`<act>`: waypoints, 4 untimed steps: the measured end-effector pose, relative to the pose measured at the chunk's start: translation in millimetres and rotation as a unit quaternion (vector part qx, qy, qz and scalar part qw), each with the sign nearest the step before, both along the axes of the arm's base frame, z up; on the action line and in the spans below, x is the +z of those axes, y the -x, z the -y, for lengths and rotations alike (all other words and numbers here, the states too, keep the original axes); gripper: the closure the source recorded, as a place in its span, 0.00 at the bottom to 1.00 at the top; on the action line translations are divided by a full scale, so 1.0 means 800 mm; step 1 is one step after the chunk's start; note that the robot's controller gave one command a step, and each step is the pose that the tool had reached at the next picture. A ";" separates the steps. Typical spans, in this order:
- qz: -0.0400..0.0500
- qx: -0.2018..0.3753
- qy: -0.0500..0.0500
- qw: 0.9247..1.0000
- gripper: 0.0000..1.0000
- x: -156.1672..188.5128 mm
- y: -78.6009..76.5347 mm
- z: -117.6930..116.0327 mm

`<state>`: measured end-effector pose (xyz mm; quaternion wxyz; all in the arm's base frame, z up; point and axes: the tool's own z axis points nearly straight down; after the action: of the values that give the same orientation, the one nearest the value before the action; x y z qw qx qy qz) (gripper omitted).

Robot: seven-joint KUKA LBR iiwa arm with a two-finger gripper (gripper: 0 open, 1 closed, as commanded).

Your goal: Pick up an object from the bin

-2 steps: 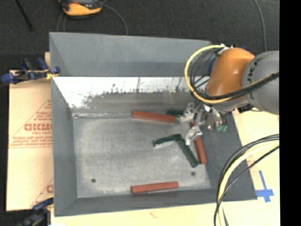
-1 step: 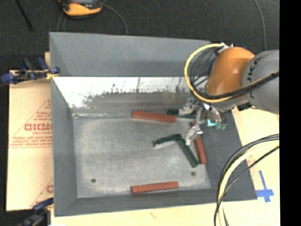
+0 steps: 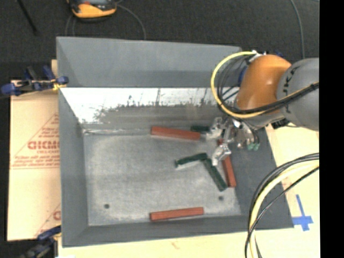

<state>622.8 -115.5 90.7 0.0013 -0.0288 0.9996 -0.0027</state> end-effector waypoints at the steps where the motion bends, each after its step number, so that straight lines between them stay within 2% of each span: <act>1: 0.012 0.000 0.001 1.000 0.00 0.002 -0.006 -0.001; 2: 0.012 0.000 0.001 1.000 0.00 0.002 -0.006 -0.001; 3: 0.008 0.030 -0.001 1.000 0.00 0.004 -0.014 0.012; 4: -0.003 0.056 -0.001 0.998 1.00 -0.012 0.026 -0.081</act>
Offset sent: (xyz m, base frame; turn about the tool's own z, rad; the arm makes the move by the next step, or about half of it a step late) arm 0.0000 0.0000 0.0000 0.0000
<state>602.1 -50.6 81.1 -0.0017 -0.0843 0.9964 -0.0018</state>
